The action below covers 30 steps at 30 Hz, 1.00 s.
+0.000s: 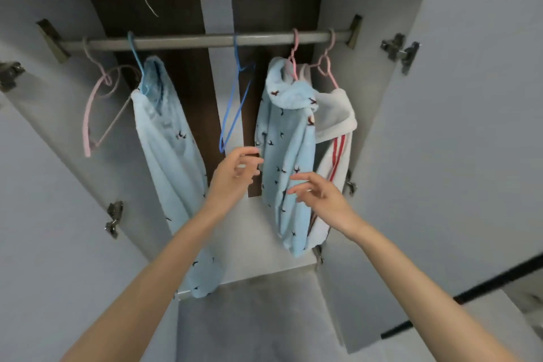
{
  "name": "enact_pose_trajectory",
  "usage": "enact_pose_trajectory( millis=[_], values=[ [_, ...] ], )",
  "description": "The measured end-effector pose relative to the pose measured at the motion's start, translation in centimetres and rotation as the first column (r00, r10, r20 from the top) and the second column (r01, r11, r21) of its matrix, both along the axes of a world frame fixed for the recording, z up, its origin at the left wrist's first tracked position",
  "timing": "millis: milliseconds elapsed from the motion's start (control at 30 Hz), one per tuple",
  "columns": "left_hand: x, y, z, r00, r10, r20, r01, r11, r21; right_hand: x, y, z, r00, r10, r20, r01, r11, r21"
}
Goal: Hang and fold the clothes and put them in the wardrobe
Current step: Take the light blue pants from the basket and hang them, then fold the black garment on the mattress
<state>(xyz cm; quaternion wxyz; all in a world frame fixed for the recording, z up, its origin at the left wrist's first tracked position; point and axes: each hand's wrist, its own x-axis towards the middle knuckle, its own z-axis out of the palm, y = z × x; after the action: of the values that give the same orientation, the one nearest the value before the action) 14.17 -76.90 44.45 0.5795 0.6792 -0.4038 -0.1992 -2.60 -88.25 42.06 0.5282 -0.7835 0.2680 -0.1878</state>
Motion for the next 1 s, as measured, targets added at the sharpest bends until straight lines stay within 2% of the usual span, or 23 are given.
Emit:
enact_pose_trajectory(
  millis=[133,333,600,800,1000],
  values=[
    [-6.7,-1.4,-2.3,0.997,-0.077,-0.019,0.077,0.996,0.050,-7.6,0.0,-0.9,0.998,-0.050,-0.030,0.052,0.997,0.063],
    [-17.4,-1.3,-6.1,0.986,-0.118,-0.116,0.136,0.979,0.154,-19.0,1.5,-4.6,0.990,-0.027,-0.140,0.042,0.993,0.106],
    [-28.2,0.5,-10.7,0.939,-0.293,-0.179,0.334,0.900,0.279,-32.7,7.1,-8.4,0.936,-0.215,-0.279,0.275,0.941,0.197],
    [-36.3,3.0,-12.6,0.847,-0.482,-0.223,0.530,0.797,0.290,-42.4,13.8,-10.6,0.837,-0.441,-0.324,0.515,0.835,0.193],
    [-44.2,8.6,-15.0,0.729,-0.629,-0.271,0.684,0.673,0.282,-50.6,24.3,-14.1,0.648,-0.660,-0.380,0.746,0.651,0.139]
  ],
)
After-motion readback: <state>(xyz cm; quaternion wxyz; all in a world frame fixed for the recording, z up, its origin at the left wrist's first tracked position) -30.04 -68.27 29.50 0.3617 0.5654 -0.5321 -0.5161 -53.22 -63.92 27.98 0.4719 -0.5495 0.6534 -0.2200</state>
